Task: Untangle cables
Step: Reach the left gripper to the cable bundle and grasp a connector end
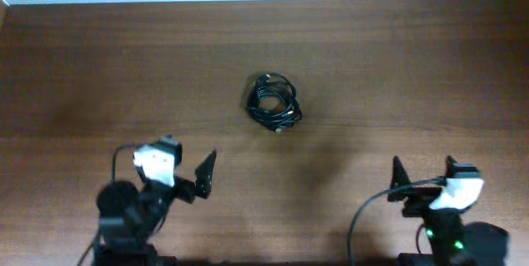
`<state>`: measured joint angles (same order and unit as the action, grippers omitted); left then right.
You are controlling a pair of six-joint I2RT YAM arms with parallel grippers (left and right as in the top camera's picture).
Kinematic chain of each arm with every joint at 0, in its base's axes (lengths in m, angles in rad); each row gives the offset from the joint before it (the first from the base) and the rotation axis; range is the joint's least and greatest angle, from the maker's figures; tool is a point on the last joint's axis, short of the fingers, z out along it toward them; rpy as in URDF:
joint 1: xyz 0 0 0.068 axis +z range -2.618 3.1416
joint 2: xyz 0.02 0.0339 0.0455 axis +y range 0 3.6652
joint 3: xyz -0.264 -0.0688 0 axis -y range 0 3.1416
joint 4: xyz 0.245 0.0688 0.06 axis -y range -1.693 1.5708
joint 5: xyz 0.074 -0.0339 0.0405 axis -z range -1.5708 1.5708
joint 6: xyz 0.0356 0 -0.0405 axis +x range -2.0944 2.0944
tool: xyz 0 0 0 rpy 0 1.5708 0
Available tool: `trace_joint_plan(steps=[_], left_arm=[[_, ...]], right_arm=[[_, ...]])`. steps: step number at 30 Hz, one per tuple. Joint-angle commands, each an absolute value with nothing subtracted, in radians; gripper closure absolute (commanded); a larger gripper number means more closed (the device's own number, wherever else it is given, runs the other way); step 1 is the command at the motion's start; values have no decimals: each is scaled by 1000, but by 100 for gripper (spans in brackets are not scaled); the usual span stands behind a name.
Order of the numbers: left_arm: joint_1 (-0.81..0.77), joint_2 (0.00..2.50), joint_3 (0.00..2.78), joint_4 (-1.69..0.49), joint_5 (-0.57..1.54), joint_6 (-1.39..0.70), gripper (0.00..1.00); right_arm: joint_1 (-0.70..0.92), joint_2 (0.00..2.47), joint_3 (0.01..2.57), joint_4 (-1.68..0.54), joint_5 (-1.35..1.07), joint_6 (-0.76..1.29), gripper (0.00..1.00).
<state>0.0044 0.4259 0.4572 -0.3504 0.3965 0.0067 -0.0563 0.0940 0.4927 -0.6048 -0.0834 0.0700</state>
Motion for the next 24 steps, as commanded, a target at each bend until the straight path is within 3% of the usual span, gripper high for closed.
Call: trace_joint_plan(steps=[1,3,9,12,15,18,22,24], left_arm=[[-3,677,801,-525,509,-5,2],[-54,855,1071,-711,509,-3,1],[-127,1059,1441,-939,579,-8,1],[-160,1163,1518,-999,344,-59,2],[-257,1320,1552,-975,229,-59,2],[-352,1497,1553,-810,226,-56,2],[-403,1664,1553,-710,207,-56,2],[-431,1774,1553,-701,67,-81,2]], right_arm=[[-59,205,689,-696,-133,199,1],[-59,257,775,-704,-384,256,1],[-59,285,797,-678,-475,294,1],[-59,475,927,-742,-449,272,1],[-59,746,1201,-866,-433,188,1],[-59,1036,1620,-1118,-330,126,1],[-59,1163,1885,-1303,-181,119,1],[-59,1167,1919,-1325,-171,120,1]])
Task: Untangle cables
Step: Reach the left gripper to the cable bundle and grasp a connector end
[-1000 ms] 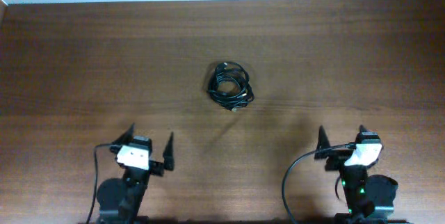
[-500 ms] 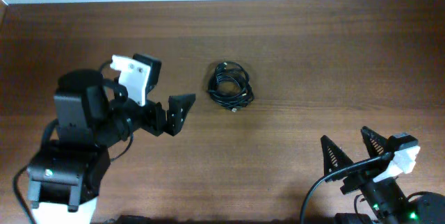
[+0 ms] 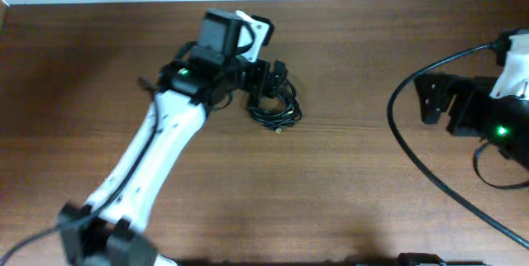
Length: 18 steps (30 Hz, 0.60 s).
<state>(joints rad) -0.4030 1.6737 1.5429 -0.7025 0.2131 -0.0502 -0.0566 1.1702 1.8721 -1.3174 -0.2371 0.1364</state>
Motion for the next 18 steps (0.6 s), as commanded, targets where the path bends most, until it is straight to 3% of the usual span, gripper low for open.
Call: trace_joint_plan(steps=[1,3,11,18], left_arm=[[-443,1816,1553,-722,-66,-144,2],[-459,1883,1553,-760,-190,-202,1],[-458,2009,1553,-717,-68,-249,2],[-456,2037,1560,-485,-108,-269,1]], right_arm=[[-59,1163,1919,-1325,-172,120,1],[-59,1159,1919,-1337,-186,162,1],[-59,1160,1919,-1450,-189,165,1],[-59,1160,1919,-1530,-173,162,1]])
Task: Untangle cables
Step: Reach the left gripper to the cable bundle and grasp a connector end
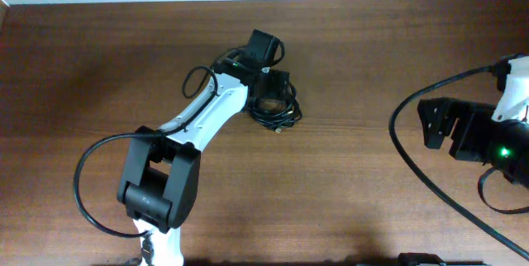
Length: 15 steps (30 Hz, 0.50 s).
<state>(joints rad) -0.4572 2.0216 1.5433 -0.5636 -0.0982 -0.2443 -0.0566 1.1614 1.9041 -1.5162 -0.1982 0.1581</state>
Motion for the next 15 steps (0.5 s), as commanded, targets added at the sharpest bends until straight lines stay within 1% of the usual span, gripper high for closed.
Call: trace_joint_plan(steps=[1,4,6,10,15], left_arm=[[-455,2046,1560,-455,-104,-269,1],[-442,2103,1564,-437,-33,-269,1],[-400,2177,1624,-544,53,-269,1],[-370,2208,1843,-810,71,-229,1],[-372,2208,1897,-874,163,-223,1]], right_arm=[[-59,1160,1919,-1530,-171,161,1],[-59,1160,1919,-1530,-171,162,1],[-59,1160,1919,-1531,-171,162,1],[-59,1160,1919,-1553,-171,162,1],[-59,1165,1918,-1583,-170,161,1]])
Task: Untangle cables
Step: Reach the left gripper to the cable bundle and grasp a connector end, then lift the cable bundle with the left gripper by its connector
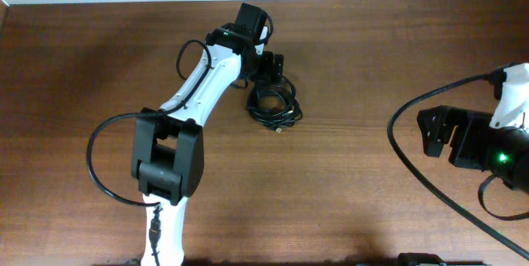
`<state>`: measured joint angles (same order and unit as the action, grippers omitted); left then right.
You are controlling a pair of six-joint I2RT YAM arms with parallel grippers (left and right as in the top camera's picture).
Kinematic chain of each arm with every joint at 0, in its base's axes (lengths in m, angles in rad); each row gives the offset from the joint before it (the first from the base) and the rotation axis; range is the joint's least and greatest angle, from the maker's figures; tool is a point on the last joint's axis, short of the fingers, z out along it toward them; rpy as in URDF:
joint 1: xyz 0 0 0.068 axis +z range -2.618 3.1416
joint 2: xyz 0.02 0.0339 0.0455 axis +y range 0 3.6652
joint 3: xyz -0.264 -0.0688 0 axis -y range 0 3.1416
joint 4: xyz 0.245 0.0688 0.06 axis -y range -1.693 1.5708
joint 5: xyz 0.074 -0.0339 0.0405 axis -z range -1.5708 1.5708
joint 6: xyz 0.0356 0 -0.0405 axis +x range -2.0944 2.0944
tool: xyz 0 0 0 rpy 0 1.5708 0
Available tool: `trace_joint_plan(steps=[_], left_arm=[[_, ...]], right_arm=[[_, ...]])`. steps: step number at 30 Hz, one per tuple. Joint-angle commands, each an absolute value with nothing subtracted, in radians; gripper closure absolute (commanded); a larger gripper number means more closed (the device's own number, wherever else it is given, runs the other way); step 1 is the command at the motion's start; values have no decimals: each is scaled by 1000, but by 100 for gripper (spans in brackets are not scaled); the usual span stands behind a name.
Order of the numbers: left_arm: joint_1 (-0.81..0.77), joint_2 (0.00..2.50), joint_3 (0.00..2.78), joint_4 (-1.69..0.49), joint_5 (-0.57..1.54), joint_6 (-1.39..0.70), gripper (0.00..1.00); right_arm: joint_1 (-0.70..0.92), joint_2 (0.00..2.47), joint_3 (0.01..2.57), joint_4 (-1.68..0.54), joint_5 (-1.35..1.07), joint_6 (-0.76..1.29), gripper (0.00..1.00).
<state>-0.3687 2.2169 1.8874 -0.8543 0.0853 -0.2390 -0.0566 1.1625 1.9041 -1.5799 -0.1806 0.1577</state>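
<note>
A small black cable bundle (275, 106) lies coiled on the wooden table (347, 208), slightly left of its middle. My left arm reaches across from the near edge, and its gripper (271, 69) sits at the far edge of the bundle, fingers pointing down onto the top loops. From above I cannot make out whether the fingers hold a strand. My right gripper (426, 132) hovers far to the right, well apart from the bundle, its two fingers spread and nothing between them.
The left arm's white links (192, 105) and its loose black wire (107, 163) cross the left half of the table. The right arm's black wire (413, 167) loops over the right side. A pale wall edge borders the far side.
My left gripper has shifted a little towards the far side, from over the bundle's top to its far edge. The bundle looks unmoved. The right gripper has dropped slightly nearer.
Both arms were first folded at the near edge, with the bundle alone at mid-table. Then the left arm was stretched out beside the bundle's left and the right arm raised at the far right. After that the left gripper stood over the bundle, and now at its far edge.
</note>
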Motion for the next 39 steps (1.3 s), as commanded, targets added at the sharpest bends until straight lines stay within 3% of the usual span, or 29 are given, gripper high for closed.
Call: trace_joint_plan(steps=[1,4,8,22,25,27,28,35,39], left_arm=[[-373,2208,1897,-881,165,-223,1],[-373,2213,1897,-926,165,-222,6],[-372,2213,1897,-1089,148,-159,0],[-370,2327,1897,-963,11,-186,5],[-370,2336,1898,-963,12,-186,31],[-370,2335,1904,-971,12,-186,73],[-370,2335,1913,-984,23,-186,83],[-411,2335,2265,-1257,30,-186,88],[-459,2335,2698,-1515,30,-186,88]], right_arm=[[-59,1165,1918,-1583,-167,161,1],[-59,1165,1918,-1591,-167,162,1],[-59,1165,1918,-1620,-119,162,1],[-59,1165,1918,-1644,-119,162,1],[-59,1165,1918,-1644,-119,162,1],[-59,1165,1918,-1644,-119,162,1],[-59,1165,1918,-1644,-119,162,1],[-59,1165,1916,-1645,-118,162,1],[-59,1165,1889,-1641,-118,161,1]])
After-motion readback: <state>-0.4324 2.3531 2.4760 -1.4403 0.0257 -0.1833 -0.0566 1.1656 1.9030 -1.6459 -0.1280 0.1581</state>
